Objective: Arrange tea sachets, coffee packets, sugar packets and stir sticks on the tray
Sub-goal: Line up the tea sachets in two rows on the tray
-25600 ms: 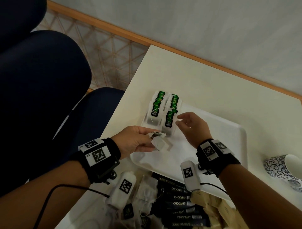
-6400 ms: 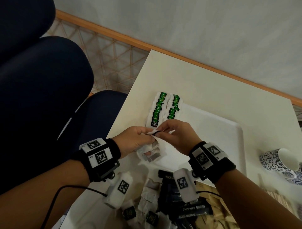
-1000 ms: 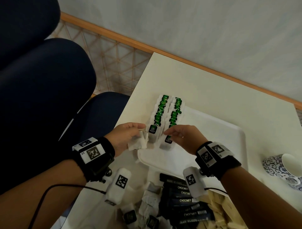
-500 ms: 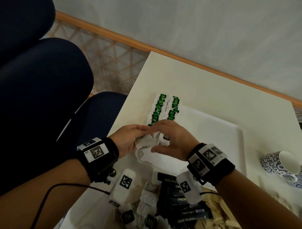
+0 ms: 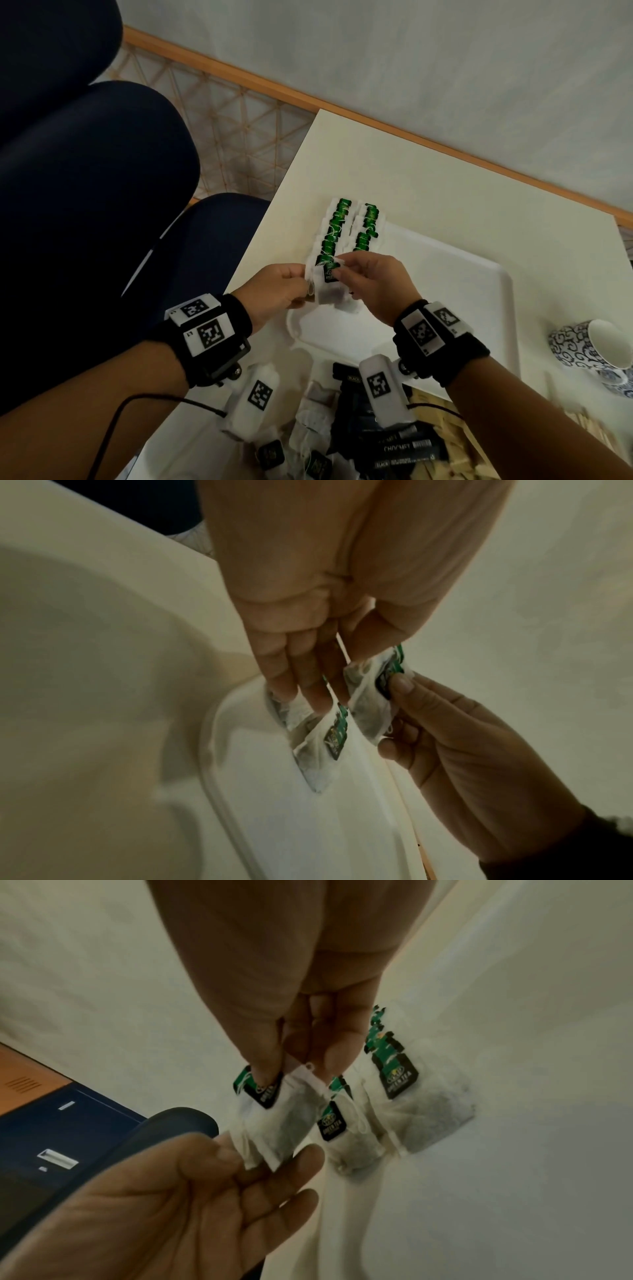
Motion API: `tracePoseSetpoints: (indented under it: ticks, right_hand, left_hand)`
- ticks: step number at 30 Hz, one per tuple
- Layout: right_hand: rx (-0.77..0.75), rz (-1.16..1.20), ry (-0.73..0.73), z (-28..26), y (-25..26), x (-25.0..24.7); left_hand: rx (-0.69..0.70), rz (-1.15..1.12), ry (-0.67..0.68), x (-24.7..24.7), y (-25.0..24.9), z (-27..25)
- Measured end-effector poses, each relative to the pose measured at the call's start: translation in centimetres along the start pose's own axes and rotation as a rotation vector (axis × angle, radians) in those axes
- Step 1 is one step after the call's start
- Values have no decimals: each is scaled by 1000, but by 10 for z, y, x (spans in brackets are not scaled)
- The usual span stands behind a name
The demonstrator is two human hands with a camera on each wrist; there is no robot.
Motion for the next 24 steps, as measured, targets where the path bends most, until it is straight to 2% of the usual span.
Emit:
tracePoseSetpoints:
  ticks: [4, 11, 16, 19, 24]
  right_hand:
    - [-8, 0, -10, -4, -2, 3]
    - [4, -25, 12, -12, -20, 2]
    - [84, 112, 130, -26, -35, 6]
    - [81, 93, 81, -24, -39, 5]
    - [72, -63, -88, -16, -48, -2]
  left_hand:
    - [63, 52, -17, 0, -1, 0]
    - [59, 93, -110, -10, 6, 3]
    - [48, 175, -151, -14, 11, 8]
    - [58, 287, -182, -13, 11, 15]
    - [82, 322, -197, -2, 8, 26]
Point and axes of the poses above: each hand's wrist, its own z-axis towards the middle knuckle, its own x-axis out of the palm, y = z × x, the point moved 1 cm from there along z, towards the middle knuckle, and after that the axes turned 8 degrees about -x, right-handed, at the moved point
